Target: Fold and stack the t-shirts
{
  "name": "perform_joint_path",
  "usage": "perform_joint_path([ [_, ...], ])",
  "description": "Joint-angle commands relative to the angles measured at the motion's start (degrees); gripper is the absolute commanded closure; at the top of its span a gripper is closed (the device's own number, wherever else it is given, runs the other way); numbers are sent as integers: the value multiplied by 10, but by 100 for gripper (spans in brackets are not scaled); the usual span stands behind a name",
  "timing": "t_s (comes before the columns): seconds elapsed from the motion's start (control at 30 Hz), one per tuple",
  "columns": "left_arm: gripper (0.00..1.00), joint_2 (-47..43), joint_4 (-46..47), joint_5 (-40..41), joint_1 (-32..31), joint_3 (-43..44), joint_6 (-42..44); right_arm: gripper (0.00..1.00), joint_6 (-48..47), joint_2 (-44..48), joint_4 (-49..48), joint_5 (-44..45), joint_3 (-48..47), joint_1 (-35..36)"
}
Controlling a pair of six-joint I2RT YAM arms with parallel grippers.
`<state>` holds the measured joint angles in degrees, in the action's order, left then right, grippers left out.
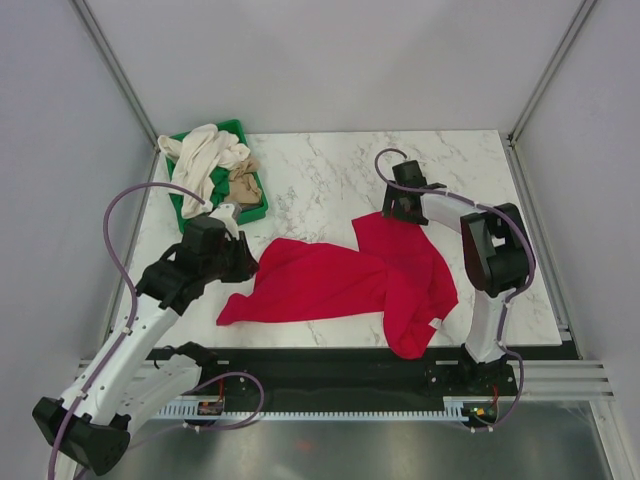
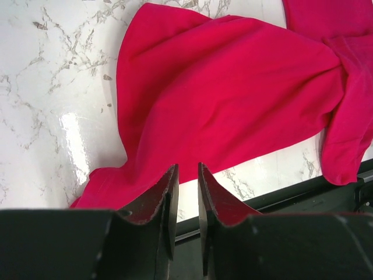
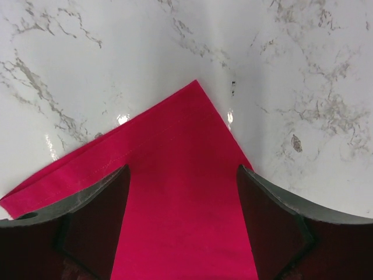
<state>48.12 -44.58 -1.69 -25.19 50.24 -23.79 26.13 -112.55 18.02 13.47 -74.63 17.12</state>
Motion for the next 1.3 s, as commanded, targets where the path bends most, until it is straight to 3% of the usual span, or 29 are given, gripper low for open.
perform_joint_path([
  [0.0,73,-9,20,4,5,-2,0,18,-13,-11,-6,22,-35,-1],
  [0.17,73,-8,22,2,6,-3,0,27,-21,-37,-6,24,-46,0],
  [0.27,73,-9,22,1,11,-4,1,55,-21,-57,-14,6,-39,0],
  [0.3,73,-8,23,1,12,-4,1,73,-22,-64,-18,-2,-35,0],
  [0.37,73,-8,23,0,15,-5,1,96,-27,-67,-19,-14,-35,0],
  [0.4,74,-8,24,0,17,-4,1,100,-29,-65,-19,-20,-39,0],
  [0.57,76,-1,25,-3,21,-5,1,100,-70,-2,-17,-65,-63,2],
  [0.77,78,0,24,4,24,-6,1,100,-115,217,26,-52,-89,26],
  [0.87,76,15,23,-3,24,9,3,100,-108,367,29,-50,-51,28],
  [1.0,58,67,40,-2,21,45,-15,100,-84,535,39,-14,61,28],
  [1.1,51,122,83,1,15,69,-37,100,-57,587,38,2,155,28],
  [1.27,50,214,187,-12,1,87,-72,100,-12,612,61,9,250,28],
])
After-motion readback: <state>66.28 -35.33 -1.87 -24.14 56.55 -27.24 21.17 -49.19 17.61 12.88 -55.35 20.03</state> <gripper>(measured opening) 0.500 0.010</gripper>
